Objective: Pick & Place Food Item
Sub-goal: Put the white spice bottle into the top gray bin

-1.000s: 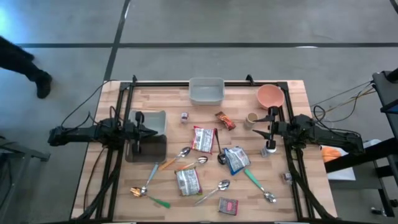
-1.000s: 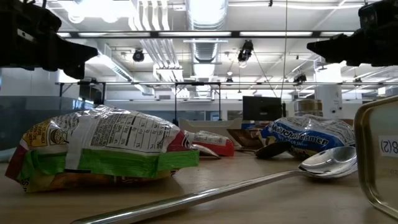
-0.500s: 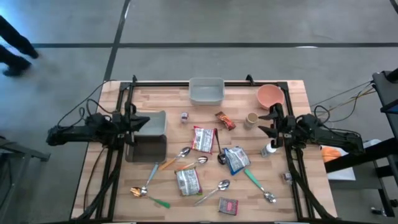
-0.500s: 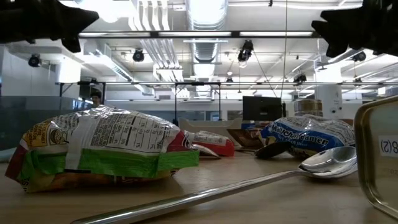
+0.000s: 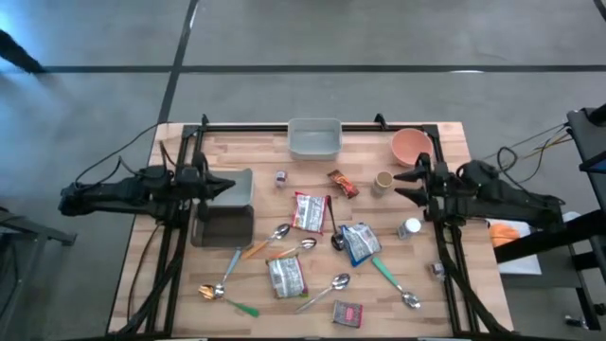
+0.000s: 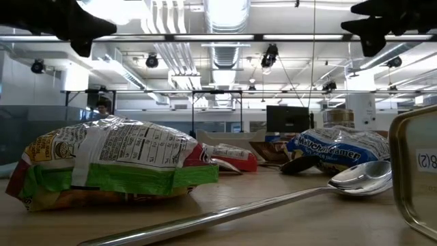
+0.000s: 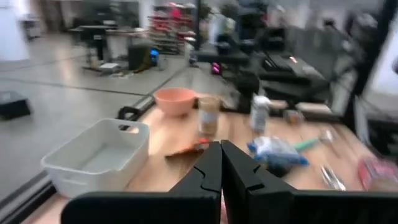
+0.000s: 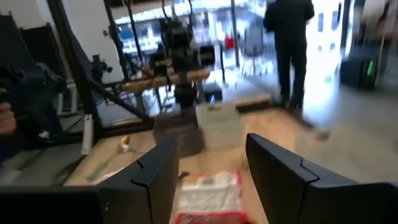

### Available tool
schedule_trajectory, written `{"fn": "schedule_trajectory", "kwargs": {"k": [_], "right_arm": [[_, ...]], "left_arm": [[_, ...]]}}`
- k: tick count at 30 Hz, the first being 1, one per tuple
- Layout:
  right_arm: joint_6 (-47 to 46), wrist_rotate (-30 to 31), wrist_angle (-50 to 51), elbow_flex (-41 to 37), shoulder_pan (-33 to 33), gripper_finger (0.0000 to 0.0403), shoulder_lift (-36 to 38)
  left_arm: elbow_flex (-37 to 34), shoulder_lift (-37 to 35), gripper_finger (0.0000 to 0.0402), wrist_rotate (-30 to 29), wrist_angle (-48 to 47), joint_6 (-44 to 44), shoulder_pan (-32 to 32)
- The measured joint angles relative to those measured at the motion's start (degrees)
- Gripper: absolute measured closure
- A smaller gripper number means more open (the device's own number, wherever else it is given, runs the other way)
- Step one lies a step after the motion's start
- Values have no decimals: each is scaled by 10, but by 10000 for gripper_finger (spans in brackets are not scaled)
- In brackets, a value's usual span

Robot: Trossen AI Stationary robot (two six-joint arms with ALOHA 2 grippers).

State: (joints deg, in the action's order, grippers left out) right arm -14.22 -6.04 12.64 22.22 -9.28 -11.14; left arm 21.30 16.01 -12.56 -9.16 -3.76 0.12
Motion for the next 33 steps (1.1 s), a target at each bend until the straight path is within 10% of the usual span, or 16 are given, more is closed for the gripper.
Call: {"fn": "schedule_trajectory", "kwargs": {"k": [5,20,33], "right_arm": [[-38,-1,71,58,0,217,-49],[-153,-94,232,194,0,217,-154],[-238,-40,510,312,0,217,-329]], "left_arm": [[4,-11,401,-87,16,-66,0],[2,-13,401,-75,21,-68,0],[1,-13,401,-73,18,-68,0]]}}
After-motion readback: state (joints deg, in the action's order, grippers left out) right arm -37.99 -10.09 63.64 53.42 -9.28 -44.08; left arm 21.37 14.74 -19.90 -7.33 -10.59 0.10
